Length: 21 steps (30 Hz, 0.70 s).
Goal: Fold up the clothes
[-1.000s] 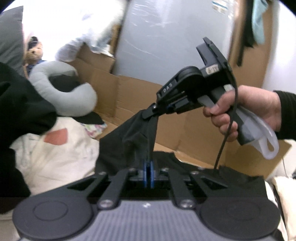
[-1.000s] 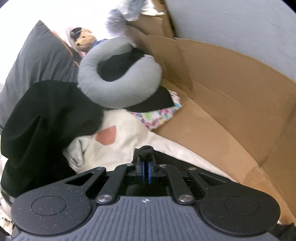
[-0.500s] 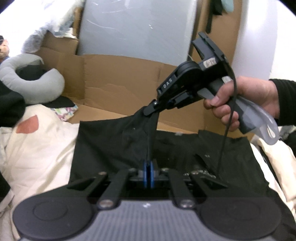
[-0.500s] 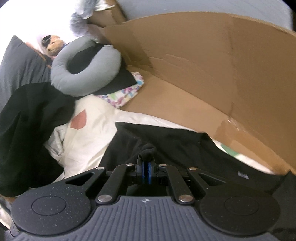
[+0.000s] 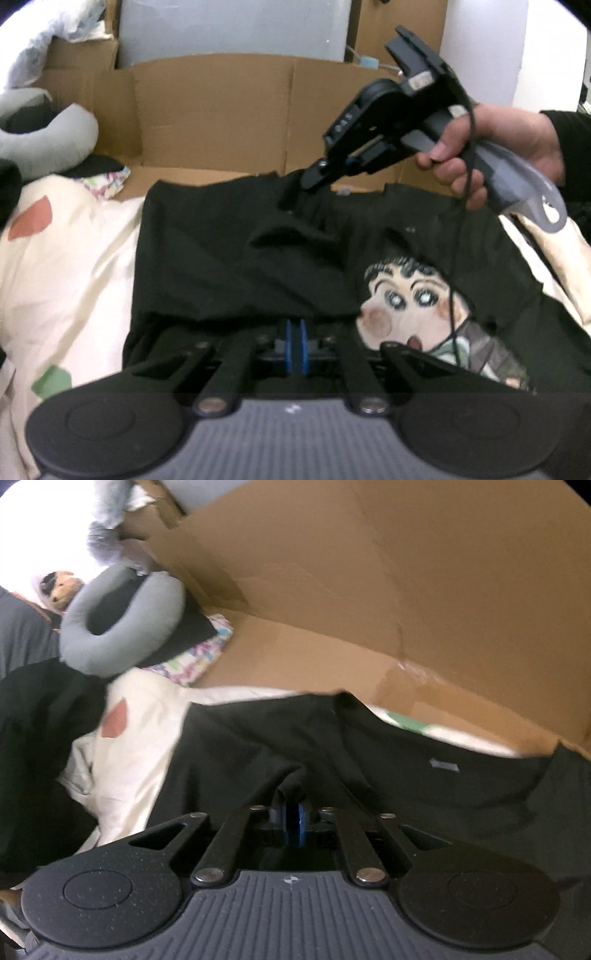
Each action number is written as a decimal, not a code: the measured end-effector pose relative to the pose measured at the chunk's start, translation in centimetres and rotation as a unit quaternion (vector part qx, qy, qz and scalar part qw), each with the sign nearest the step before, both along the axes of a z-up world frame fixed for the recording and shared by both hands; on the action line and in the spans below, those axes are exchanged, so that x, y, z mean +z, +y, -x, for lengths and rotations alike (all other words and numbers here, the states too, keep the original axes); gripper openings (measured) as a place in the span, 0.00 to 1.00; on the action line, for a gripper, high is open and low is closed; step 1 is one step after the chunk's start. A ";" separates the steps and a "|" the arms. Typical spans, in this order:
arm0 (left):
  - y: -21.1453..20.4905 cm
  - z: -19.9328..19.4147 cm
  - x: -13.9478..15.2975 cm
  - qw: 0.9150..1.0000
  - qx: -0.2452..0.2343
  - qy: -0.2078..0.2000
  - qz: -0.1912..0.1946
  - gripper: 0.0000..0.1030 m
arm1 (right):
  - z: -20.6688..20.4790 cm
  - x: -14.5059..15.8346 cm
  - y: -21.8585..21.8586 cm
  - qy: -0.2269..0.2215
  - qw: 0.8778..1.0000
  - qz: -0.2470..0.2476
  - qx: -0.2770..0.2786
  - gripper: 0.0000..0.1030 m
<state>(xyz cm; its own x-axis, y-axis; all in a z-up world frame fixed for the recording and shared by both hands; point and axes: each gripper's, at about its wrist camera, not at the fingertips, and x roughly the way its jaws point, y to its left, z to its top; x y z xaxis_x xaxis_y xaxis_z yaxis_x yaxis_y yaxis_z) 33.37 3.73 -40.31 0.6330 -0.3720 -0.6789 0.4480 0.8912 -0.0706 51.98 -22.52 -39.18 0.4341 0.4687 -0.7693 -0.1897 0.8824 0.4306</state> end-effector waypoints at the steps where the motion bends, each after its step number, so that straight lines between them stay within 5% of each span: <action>1: 0.4 -0.2 -0.1 1.000 0.007 -0.001 -0.005 0.07 | 0.1 -0.2 -0.2 0.002 1.000 0.005 -0.006 0.20; 4: 1.5 -0.8 -0.5 0.999 0.028 -0.003 -0.020 0.12 | 0.5 -0.6 -1.1 0.006 1.000 0.008 -0.022 0.44; 10: 3.9 -1.9 -1.1 0.996 0.070 -0.008 -0.051 0.32 | 0.3 -0.7 -2.3 0.007 0.999 0.005 -0.044 0.44; 21: 5.0 -5.1 -2.9 0.991 0.096 -0.025 -0.091 0.37 | 0.3 -2.8 -2.1 0.068 0.992 -0.074 -0.075 0.44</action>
<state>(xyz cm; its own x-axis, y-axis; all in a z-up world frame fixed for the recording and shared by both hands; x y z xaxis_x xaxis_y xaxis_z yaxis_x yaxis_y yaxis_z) 38.50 8.71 -43.17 0.7150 -0.1161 -0.6894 0.2685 0.9561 0.1174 51.68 -24.59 -41.97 0.4041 0.5188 -0.7534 0.0087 0.8214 0.5703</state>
